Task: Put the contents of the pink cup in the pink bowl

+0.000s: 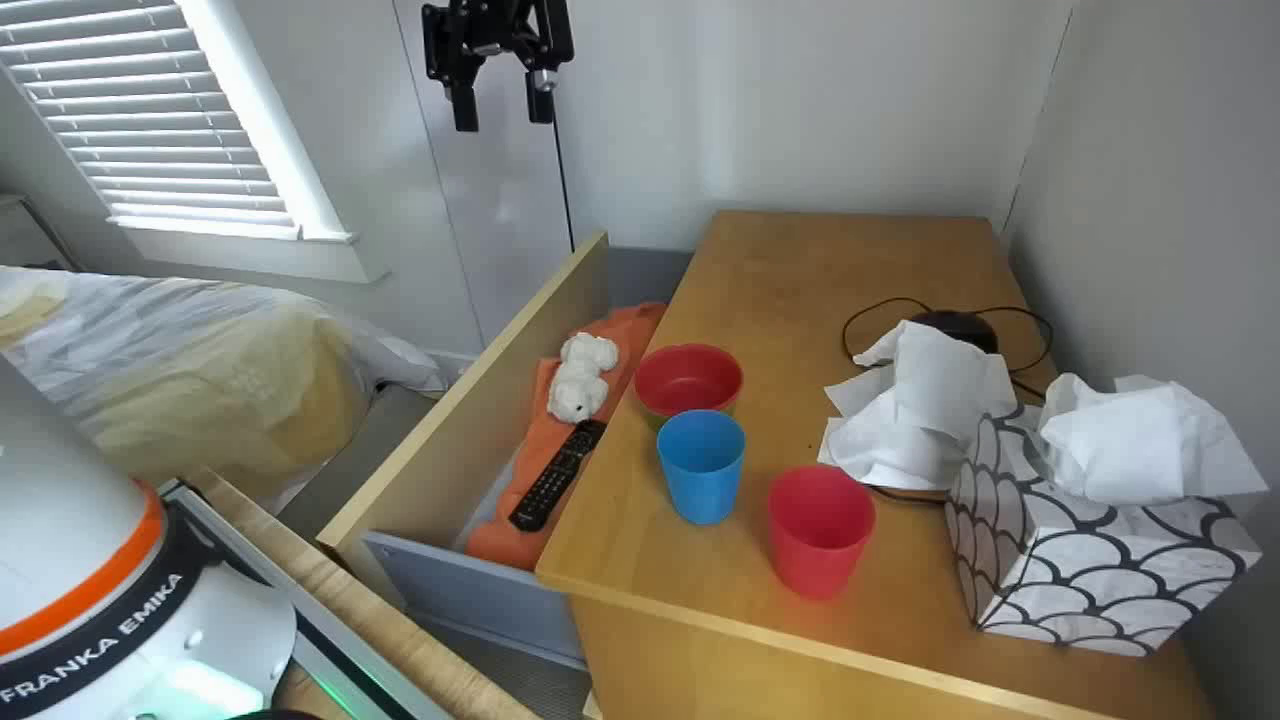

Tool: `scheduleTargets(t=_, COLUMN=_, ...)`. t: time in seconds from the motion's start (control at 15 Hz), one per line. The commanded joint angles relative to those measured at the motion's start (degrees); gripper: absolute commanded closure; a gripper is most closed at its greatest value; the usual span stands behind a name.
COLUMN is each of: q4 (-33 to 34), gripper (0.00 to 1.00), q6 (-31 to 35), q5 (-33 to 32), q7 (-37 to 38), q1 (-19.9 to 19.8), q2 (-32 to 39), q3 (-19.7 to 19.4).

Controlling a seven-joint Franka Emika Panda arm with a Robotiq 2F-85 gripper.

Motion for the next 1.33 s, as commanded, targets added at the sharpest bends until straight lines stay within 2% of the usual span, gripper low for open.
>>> scheduleTargets(t=0.0, q4=0.08, gripper=0.0, q6=-0.1, q5=-0.04, q7=0.06, q1=0.3, q2=0.02, q3=-0.26)
scheduleTargets(t=0.2, q4=0.08, gripper=0.0, q6=-0.1, q5=-0.04, q7=0.06, q1=0.3, q2=0.03, q3=-0.26)
scheduleTargets(t=0.27, q4=0.54, gripper=0.0, q6=3.68, q5=3.46, q7=1.16, q1=-0.13, q2=0.15, q3=-1.38)
scheduleTargets(t=0.33, q4=0.89, gripper=0.0, q6=4.65, q5=5.43, q7=1.81, q1=-1.02, q2=0.67, q3=-2.64)
scheduleTargets(t=0.73, q4=-3.53, gripper=0.0, q6=19.75, q5=8.34, q7=1.06, q1=-7.6, q2=-0.6, q3=-11.14)
scheduleTargets(t=0.87, q4=-6.37, gripper=0.0, q6=27.02, q5=7.14, q7=5.14, q1=-9.43, q2=-0.48, q3=-11.77)
scheduleTargets(t=1.13, q4=-12.33, gripper=0.0, q6=41.21, q5=2.77, q7=15.57, q1=-12.23, q2=1.29, q3=-10.25)
scheduleTargets(t=1.27, q4=-13.47, gripper=0.0, q6=44.42, q5=0.25, q7=19.23, q1=-13.81, q2=2.92, q3=-10.54)
